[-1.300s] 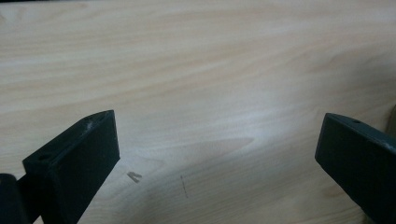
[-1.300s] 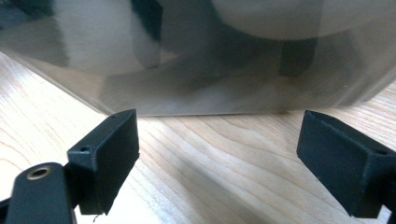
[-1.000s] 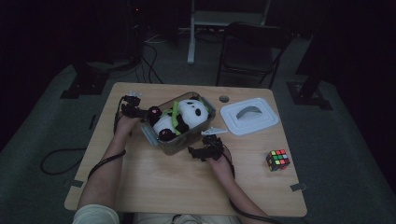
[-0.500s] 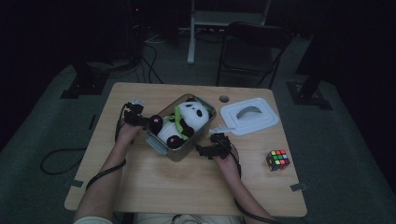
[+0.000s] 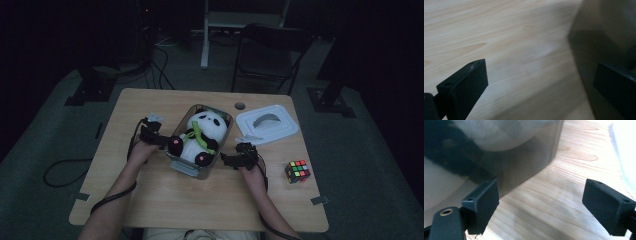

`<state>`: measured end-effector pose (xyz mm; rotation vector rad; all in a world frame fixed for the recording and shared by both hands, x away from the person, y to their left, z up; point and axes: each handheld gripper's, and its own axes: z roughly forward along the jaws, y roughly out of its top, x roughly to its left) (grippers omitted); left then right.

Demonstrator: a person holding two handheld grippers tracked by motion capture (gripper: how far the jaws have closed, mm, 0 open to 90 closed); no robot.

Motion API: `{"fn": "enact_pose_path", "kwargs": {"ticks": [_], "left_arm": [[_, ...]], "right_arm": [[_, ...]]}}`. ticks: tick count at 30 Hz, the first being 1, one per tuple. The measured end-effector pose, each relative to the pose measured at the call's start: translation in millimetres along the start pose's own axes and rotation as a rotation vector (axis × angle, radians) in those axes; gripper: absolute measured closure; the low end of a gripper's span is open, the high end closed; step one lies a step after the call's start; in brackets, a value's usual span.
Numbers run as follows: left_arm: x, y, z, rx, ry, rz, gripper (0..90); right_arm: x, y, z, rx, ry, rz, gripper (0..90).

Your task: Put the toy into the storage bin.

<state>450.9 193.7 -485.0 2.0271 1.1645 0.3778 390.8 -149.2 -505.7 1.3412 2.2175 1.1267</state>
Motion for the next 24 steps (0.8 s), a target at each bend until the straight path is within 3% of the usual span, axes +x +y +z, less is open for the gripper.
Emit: {"fn": "enact_pose_path", "kwargs": {"ticks": [4,6,9,13,17,20,24], "left_arm": [[-14.6,-0.5,-0.9,0.003,-0.013,0.027,0.6],[-22.4,-0.8,-2.0,0.011,0.007,0.056,0.6],[-30.3,-2.2,-3.5,0.018,0.025,0.067,0.7],[-38.2,-5.4,-5.4,0.017,0.042,0.066,0.8],[-38.3,-9.0,-2.6,0.038,0.03,0.065,0.7],[-33.5,-9.5,4.9,0.041,0.014,0.051,0.7],[-25.5,-7.3,18.0,0.059,0.027,0.047,0.7]], "right_arm": [[-7.0,-2.3,-5.3,-0.007,-0.007,0.004,14.2],[-10.6,-3.6,-8.3,-0.015,-0.006,0.001,14.2],[-15.3,-5.6,-12.9,-0.021,0.013,-0.004,14.8],[-17.2,-6.7,-14.8,0.007,0.022,-0.076,15.6],[-19.0,-8.6,-16.2,0.027,0.045,-0.112,15.7],[-23.3,-8.3,-14.5,0.035,0.076,-0.084,15.5],[-29.8,-5.6,-6.1,0.027,0.051,-0.046,14.3]]}}
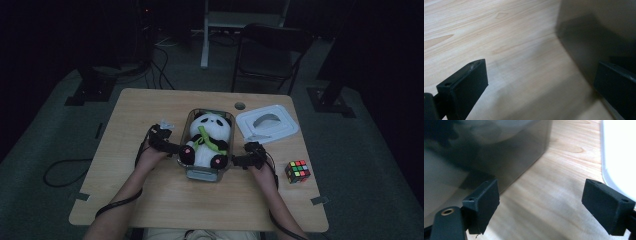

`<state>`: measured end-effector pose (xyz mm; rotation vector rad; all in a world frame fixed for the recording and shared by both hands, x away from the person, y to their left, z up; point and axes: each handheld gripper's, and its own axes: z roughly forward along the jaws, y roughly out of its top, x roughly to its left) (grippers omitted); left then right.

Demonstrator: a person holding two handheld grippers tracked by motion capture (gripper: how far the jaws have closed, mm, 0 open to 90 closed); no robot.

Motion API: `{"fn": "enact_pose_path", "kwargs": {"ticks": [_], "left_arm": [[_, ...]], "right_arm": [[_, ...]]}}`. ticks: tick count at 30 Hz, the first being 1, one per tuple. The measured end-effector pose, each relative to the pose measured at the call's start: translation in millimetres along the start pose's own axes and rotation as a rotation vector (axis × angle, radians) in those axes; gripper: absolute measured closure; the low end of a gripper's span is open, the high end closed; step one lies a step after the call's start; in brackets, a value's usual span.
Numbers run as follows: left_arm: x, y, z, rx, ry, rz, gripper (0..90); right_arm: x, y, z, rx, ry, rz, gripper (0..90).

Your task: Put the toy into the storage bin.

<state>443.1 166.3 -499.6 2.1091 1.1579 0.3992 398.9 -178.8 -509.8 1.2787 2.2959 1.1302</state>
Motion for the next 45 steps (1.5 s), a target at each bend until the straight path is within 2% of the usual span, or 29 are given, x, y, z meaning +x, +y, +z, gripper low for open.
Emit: {"fn": "enact_pose_path", "kwargs": {"ticks": [3,9,11,15,17,19,26,31,35,41,45], "left_arm": [[8.5,3.5,10.0,0.008,0.016,-0.017,0.7],[20.2,16.7,18.3,-0.005,0.042,-0.039,0.7],[20.3,21.3,17.8,-0.013,0.036,-0.04,0.7],[13.9,28.7,14.6,-0.026,0.015,-0.014,0.7],[10.8,30.5,12.5,-0.026,0.024,-0.003,0.8],[9.3,30.5,9.8,-0.028,0.023,-0.001,0.8],[4.6,23.7,0.5,-0.016,0.04,0.023,0.8],[1.0,16.9,-4.2,-0.014,0.038,0.022,0.9],[-7.3,8.6,-11.1,-0.005,0.037,0.046,0.9],[-16.2,0.9,-16.8,0.004,0.029,0.07,0.9],[-17.7,-5.2,-18.6,-0.001,0.012,0.062,0.8]], "right_arm": [[-4.9,1.9,5.7,-0.016,-0.018,0.03,14.3],[-12.5,11.1,15.8,-0.008,-0.06,0.034,14.4],[-14.4,14.4,18.2,-0.007,-0.07,0.043,14.6],[-14.5,18.0,19.1,-0.008,-0.082,0.04,14.8],[-12.0,19.0,18.4,-0.013,-0.084,0.031,16.3],[-8.5,19.8,17.6,-0.012,-0.108,0.001,16.8],[1.9,18.1,13.2,-0.024,-0.116,-0.034,20.0],[6.1,13.5,9.0,-0.026,-0.096,-0.042,20.1],[13.8,5.0,0.2,-0.028,-0.085,-0.057,21.0],[15.5,-1.8,-8.5,-0.014,-0.062,-0.073,20.9],[16.6,-5.7,-14.8,-0.017,-0.04,-0.09,19.6]]}}
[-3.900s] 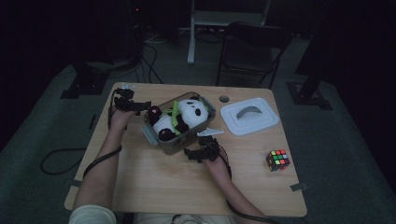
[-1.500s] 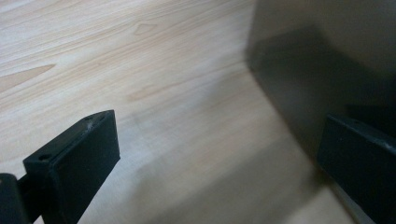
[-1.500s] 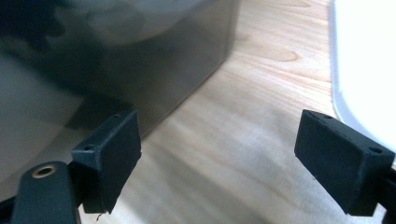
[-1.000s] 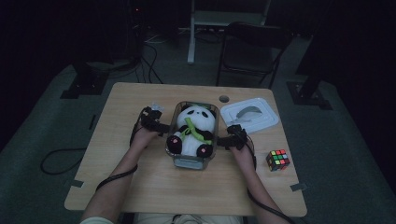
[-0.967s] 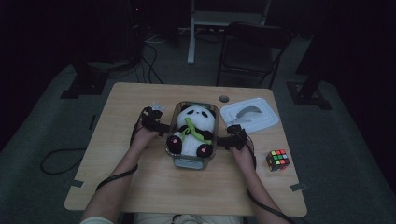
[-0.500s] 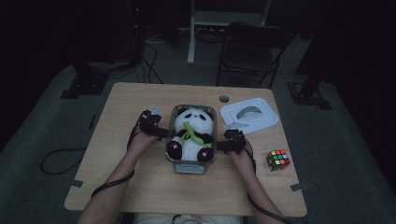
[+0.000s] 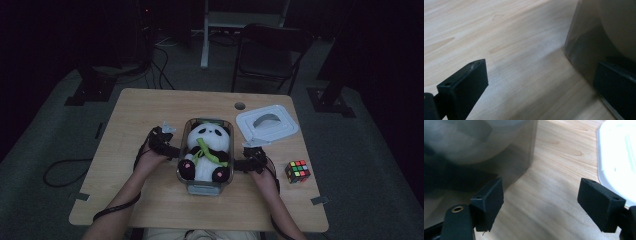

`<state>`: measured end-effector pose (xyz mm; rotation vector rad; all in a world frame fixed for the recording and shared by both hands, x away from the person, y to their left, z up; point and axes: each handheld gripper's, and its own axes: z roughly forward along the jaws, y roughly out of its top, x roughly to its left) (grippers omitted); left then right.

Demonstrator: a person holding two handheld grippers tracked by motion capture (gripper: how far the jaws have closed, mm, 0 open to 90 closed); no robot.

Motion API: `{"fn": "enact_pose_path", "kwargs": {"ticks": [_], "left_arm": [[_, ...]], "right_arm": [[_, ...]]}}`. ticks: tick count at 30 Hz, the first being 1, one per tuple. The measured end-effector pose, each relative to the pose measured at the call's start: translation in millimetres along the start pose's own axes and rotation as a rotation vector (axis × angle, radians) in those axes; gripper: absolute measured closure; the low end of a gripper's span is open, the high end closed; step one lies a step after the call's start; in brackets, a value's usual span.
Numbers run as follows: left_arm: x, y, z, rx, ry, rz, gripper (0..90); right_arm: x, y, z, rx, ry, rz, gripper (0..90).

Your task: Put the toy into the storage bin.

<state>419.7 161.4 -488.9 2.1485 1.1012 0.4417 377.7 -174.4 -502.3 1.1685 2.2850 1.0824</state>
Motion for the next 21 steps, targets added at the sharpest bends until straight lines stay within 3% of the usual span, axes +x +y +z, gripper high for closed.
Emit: {"fn": "enact_pose_path", "kwargs": {"ticks": [3,13,21], "left_arm": [[0.1,-6.0,-1.6,-0.002,-0.025,-0.015,0.8],[-3.9,-20.9,-10.9,0.0,-0.063,-0.008,0.8],[-1.9,-29.4,-21.0,-0.016,-0.085,-0.006,0.8]], "right_arm": [[0.5,-0.5,-7.5,-0.032,0.007,0.003,17.5],[-5.7,3.4,-49.6,-0.1,-0.071,0.009,14.3],[-25.2,-2.4,-79.0,-0.132,-0.099,0.084,13.7]]}}
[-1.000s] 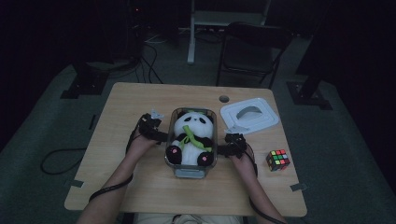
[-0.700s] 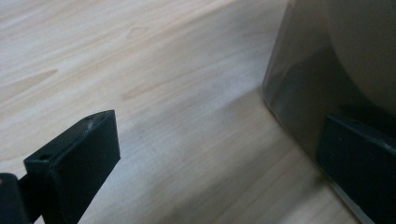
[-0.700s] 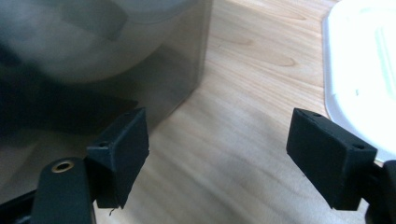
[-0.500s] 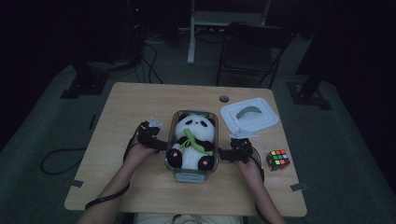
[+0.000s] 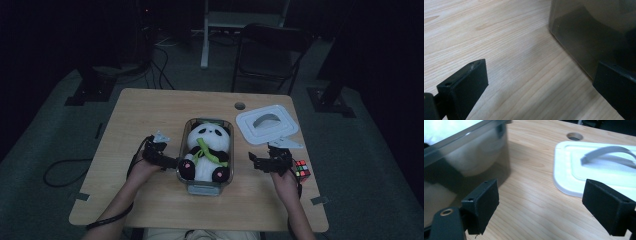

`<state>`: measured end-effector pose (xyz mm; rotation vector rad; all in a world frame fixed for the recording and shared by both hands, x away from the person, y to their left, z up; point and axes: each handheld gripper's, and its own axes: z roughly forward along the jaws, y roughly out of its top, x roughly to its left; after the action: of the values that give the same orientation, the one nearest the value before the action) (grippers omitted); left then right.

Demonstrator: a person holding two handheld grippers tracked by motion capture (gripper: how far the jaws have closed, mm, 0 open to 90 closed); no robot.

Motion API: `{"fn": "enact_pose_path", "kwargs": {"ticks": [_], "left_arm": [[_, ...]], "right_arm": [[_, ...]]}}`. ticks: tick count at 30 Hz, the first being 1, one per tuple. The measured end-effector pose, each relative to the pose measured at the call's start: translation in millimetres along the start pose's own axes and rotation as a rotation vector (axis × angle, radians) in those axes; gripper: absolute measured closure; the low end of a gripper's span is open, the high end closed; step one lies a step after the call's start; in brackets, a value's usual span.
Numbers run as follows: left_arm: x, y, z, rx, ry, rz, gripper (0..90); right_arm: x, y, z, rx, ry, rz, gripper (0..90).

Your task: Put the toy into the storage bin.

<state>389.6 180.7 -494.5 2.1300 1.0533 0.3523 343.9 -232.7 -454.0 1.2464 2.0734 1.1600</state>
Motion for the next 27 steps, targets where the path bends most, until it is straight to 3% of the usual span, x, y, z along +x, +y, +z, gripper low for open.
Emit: {"fn": "enact_pose_path", "kwargs": {"ticks": [3,5,7,12,21,27], "left_arm": [[1.0,-3.2,-4.3,-0.016,0.002,-0.004,0.8],[1.5,-5.4,-6.4,-0.019,0.008,-0.004,0.8],[1.7,-7.8,-8.5,-0.026,0.009,-0.007,0.8],[3.2,-15.1,-11.9,-0.022,0.015,0.0,0.8],[2.1,-20.3,-15.9,-0.026,0.028,0.004,0.8],[-0.1,-25.1,-18.6,-0.021,0.037,0.012,0.8]], "right_arm": [[-9.2,-2.6,-8.4,-0.005,-0.027,0.041,12.5],[-13.0,-4.9,-13.5,0.005,-0.066,0.042,11.7],[-18.9,-8.1,-19.8,-0.002,-0.057,0.054,11.7],[-35.4,-20.8,-34.5,-0.01,-0.116,0.117,11.7],[-65.8,-52.9,-52.5,0.051,-0.268,0.196,11.8],[-76.5,-71.5,-55.6,0.095,-0.289,0.246,11.8]]}}
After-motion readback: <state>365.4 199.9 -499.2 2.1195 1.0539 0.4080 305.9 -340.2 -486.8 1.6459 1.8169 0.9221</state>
